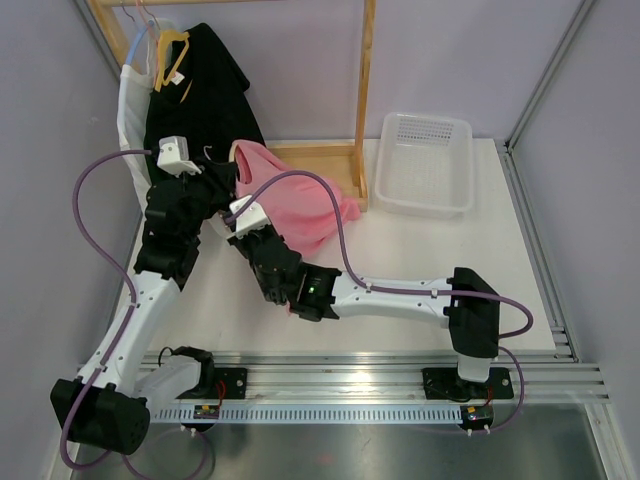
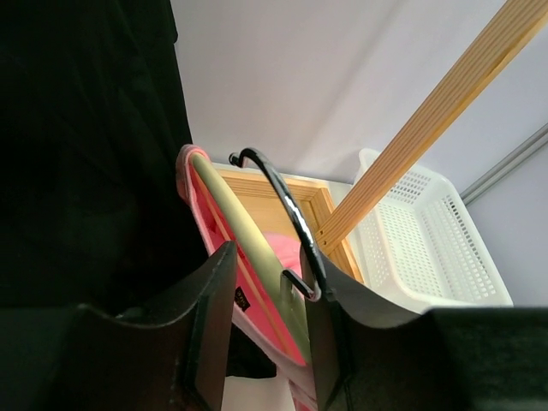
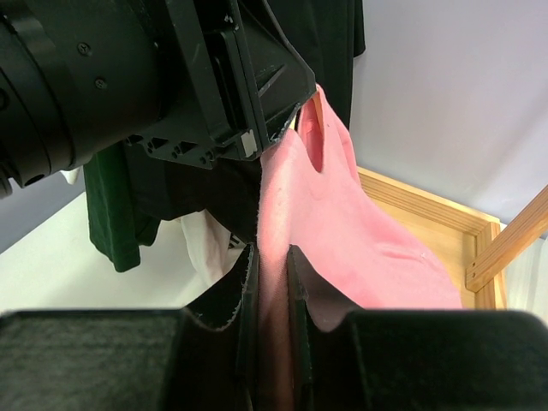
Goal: Remove the t-shirt from the hanger
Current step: Remove the tshirt from the hanger
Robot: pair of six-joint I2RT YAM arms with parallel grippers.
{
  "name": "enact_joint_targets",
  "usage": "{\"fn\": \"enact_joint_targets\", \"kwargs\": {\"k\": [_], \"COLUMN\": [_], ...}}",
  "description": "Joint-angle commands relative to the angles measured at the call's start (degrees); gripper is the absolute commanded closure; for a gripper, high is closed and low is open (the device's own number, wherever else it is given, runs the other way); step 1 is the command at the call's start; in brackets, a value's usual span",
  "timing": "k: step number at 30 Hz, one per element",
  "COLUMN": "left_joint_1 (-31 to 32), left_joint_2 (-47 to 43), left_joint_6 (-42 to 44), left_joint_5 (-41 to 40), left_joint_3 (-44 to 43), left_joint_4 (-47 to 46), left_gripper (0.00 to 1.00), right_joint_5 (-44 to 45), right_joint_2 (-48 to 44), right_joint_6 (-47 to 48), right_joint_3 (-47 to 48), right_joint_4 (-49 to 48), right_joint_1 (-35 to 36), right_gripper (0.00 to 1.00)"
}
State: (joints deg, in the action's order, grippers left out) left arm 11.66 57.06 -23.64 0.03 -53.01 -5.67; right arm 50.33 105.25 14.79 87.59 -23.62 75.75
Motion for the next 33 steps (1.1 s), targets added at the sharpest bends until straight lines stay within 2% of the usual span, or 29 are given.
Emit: {"fn": "enact_joint_targets", "kwargs": {"k": [1,6,7,14,23,24,25,28,33], "left_joint_1": [-0.3,-0.4,-0.4,-0.4,-0.4,-0.4,-0.4,-0.4,-0.4], "left_joint_2": [-1.5,-1.8,-1.8,-2.0,-1.5,-1.4,-1.3,-1.2,-0.7], "left_joint_6": [-0.1,0.2,0.2,0.3,0.4,0.5,0.7,1.0,0.8], "left_joint_5": [0.2,-1.6,-1.8,-2.9,-3.1,-2.8,-2.5,-2.1,-2.4], "left_joint_3": [-1.1,-1.0,-1.0,-0.6,-0.7,-0.7,-0.9,-1.0,-1.4], "left_joint_4": [-2.8,-2.8,-2.9,-3.0,-2.9,-2.9,-2.8,-2.6,-2.2], "left_gripper": [0.64,0.66,0.69,0.79,0.77,0.76,0.68,0.64,0.67], "right_joint_5": [0.9,0.9,1.0,2.1,4.2,4.4,4.8,5.4,5.0], "right_joint_2": [-0.3,0.4,0.6,1.8,2.1,2.2,2.2,2.3,2.5], "right_joint_6": [0.8,1.3,1.5,2.4,3.8,4.1,4.2,4.7,4.6], "right_joint_3": [3.8,4.3,4.7,5.8,5.8,5.9,5.8,5.8,6.0], "right_joint_4": [-4.0,-4.0,-4.0,-4.2,-6.4,-6.9,-7.1,-7.9,-7.7], "right_joint_1": [1.1,1.4,1.6,2.1,2.2,2.2,2.2,2.2,2.2], "right_gripper": [1.00,1.00,1.00,1.00,1.00,1.00,1.00,1.00,1.00]}}
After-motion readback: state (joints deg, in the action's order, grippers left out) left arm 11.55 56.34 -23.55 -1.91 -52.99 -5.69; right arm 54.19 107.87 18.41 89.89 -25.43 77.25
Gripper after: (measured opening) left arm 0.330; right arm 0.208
